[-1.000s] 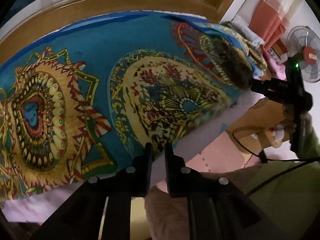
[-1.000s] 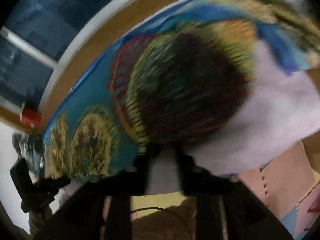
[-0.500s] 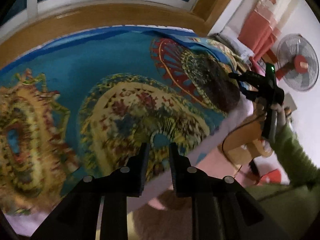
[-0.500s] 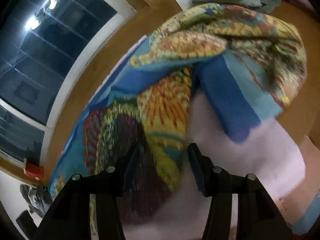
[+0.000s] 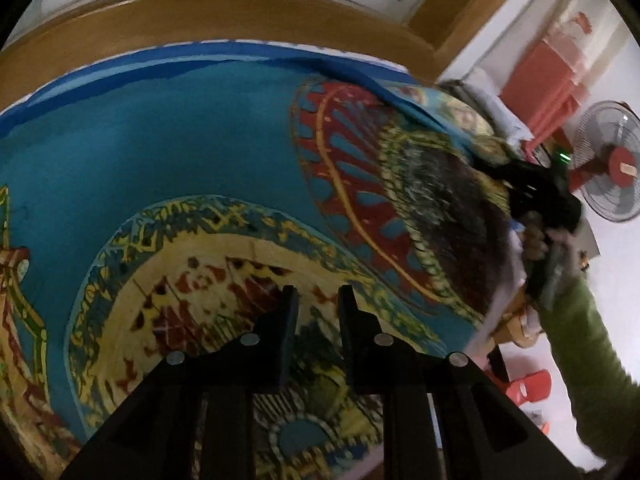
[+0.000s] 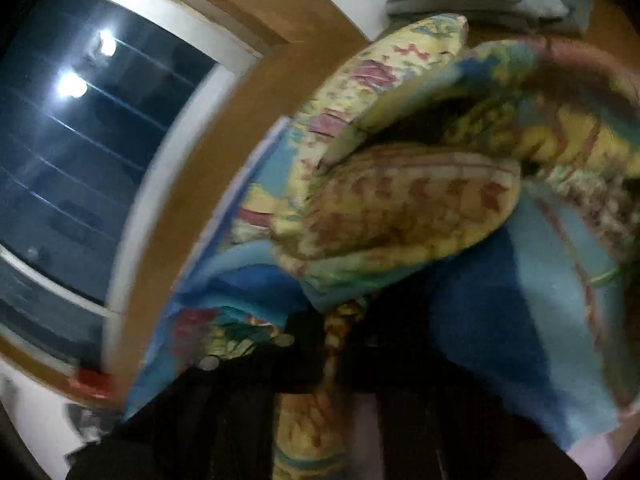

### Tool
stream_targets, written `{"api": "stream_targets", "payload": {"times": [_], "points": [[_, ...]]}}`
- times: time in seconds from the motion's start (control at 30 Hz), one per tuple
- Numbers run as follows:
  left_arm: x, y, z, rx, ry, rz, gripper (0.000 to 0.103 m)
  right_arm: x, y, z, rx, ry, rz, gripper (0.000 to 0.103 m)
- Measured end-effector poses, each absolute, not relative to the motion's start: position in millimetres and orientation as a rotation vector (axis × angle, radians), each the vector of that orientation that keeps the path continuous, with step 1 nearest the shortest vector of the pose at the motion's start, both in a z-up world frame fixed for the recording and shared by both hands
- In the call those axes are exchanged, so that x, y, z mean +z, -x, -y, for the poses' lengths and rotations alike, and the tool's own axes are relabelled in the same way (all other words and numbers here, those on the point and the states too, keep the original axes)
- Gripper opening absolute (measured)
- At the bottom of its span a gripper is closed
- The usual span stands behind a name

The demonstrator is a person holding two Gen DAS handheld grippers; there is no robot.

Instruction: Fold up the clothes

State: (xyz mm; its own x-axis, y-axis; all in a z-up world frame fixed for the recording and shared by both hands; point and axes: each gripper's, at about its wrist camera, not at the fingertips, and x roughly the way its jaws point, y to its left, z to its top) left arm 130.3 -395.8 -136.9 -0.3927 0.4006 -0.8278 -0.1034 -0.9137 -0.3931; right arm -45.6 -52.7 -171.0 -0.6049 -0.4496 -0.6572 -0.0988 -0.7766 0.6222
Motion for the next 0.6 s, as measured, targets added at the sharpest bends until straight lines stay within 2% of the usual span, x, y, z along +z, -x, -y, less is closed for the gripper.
{"api": "stream_targets", "payload": {"times": [0.13, 0.4, 0.47, 0.6], "points": [[-141, -134, 399, 2.341, 1.521, 0.43, 0.019, -135, 16, 37, -2.658, -1.229, 0.802, 0.003], [-144, -145, 397, 2.286, 1.524, 0.418, 0.019, -101, -2, 44, -2.8, -1.358, 0.251, 0.004], [-143, -144, 402, 2.275, 1.529, 0.44, 0.019, -117, 7, 55, -2.74, -1.504, 0.074, 0.006], [-133, -148, 419, 2.299, 1.513, 0.41, 0.019, -128, 6, 55, -2.61, -1.678, -0.05, 0.013]]}}
